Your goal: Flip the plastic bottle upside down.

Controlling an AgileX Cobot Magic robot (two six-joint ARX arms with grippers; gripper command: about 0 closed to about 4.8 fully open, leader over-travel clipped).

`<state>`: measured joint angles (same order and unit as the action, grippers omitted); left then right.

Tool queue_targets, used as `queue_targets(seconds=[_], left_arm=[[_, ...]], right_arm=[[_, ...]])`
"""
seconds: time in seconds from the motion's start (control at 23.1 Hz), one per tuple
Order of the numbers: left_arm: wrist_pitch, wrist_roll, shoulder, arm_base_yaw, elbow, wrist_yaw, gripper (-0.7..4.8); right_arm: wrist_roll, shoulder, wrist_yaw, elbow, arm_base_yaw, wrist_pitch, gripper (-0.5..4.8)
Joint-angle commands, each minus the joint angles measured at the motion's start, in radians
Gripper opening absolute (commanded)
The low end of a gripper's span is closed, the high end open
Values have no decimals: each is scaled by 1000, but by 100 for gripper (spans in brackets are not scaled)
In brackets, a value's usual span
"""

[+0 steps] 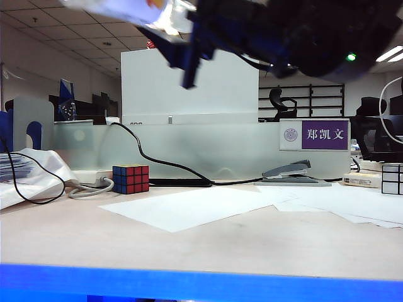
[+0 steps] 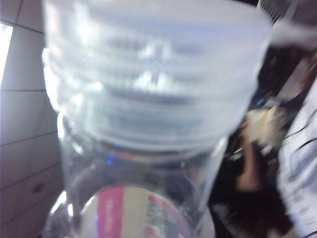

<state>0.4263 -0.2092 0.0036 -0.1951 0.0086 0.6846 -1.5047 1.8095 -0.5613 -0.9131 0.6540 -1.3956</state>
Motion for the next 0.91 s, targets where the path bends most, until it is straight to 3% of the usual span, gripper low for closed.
queue_targets(seconds=[0.04, 0.13, 0.22, 0.48, 0.69, 0.91], left_arm=[[-12, 81, -1, -35, 1, -56, 284], [11, 90, -1, -47, 1, -63, 359], [37, 90, -1, -48, 1, -62, 399], [172, 155, -1, -48, 2, -60, 401], [336, 246, -1, -47, 3, -56, 400], [410, 259, -1, -45, 5, -60, 400]], right_arm=[[-121, -8, 2, -39, 51, -26, -5], [-177, -9, 5, -56, 90, -26, -5], [-253, -9, 8, -79, 127, -26, -5], [-354, -21, 42, -133, 230, -26, -5], [-400, -27, 88, -141, 252, -24, -5], [-442, -32, 136, -140, 273, -23, -5]])
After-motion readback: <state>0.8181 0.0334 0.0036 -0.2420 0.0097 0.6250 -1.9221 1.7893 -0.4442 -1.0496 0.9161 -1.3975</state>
